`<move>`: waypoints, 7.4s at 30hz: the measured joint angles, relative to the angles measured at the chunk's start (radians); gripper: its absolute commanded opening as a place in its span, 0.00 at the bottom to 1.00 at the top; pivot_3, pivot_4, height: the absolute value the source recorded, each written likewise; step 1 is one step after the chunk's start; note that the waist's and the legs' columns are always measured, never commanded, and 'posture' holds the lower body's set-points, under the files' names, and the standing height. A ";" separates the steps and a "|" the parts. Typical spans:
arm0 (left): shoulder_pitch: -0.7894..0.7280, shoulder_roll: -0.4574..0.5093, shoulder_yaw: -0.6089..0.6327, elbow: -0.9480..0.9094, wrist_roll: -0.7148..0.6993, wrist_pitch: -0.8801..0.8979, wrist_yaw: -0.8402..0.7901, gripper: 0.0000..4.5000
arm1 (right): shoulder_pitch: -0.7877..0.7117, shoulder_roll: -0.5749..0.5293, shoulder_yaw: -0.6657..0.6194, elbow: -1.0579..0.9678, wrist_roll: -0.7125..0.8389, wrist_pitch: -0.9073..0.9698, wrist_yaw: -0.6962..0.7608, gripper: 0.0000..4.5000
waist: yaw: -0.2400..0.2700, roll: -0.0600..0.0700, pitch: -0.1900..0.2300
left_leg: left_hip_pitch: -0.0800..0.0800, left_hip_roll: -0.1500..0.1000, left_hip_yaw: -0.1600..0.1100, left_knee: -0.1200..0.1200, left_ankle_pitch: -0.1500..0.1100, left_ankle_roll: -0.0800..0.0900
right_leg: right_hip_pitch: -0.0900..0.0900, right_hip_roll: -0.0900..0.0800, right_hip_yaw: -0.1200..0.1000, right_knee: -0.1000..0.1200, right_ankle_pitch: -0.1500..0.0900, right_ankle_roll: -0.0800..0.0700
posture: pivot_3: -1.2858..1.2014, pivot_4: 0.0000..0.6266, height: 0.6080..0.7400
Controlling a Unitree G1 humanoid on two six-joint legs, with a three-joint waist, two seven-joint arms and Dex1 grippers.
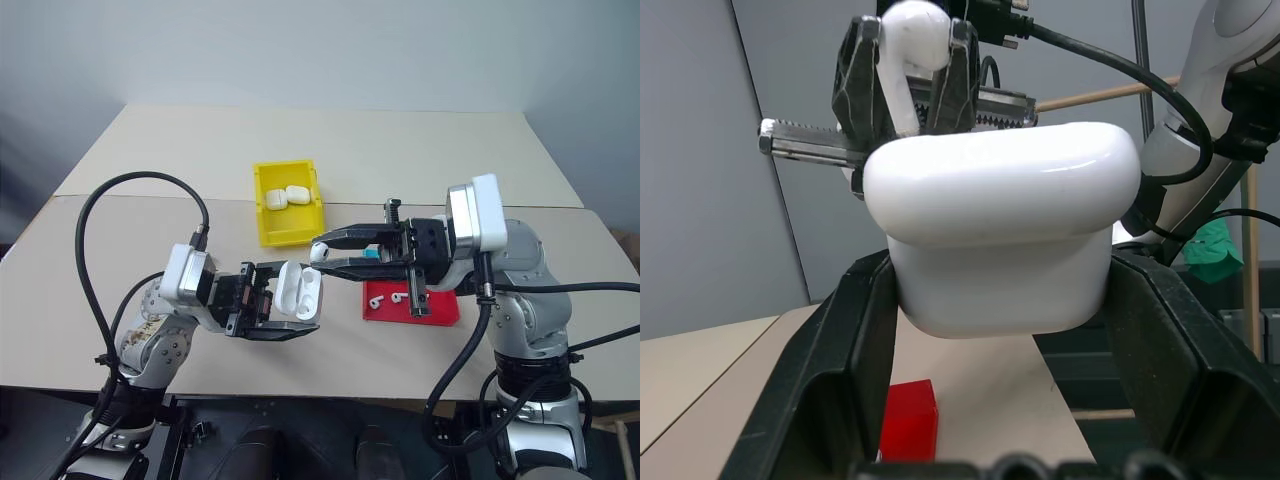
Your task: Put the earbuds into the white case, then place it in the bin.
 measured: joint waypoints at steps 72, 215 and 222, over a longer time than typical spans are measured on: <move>0.183 0.122 0.060 0.013 0.089 -0.084 -0.056 0.62 | -0.206 -0.463 0.157 0.377 -0.406 -0.062 0.107 0.49 | -0.004 0.000 0.000 | 0.001 0.000 0.002 -0.001 0.000 0.000 | -0.001 0.000 0.001 -0.001 0.000 0.000 | 0.52 0.24 1.00; -0.026 -0.013 -0.025 0.101 0.085 -0.047 0.031 0.62 | 0.026 0.051 -0.458 -0.213 0.259 0.705 -0.386 0.21 | -0.003 0.007 0.004 | 0.001 0.000 -0.001 -0.001 0.000 0.001 | 0.001 0.000 0.000 0.000 0.001 0.001 | 0.52 0.24 1.00; -0.051 -0.046 -0.032 0.146 0.096 -0.060 0.010 0.62 | 0.171 0.021 -0.378 -0.316 0.466 0.702 -0.546 0.21 | -0.002 0.007 0.004 | -0.001 -0.001 -0.001 0.000 0.000 0.001 | 0.000 0.000 0.000 -0.001 0.001 0.001 | 0.52 0.24 1.00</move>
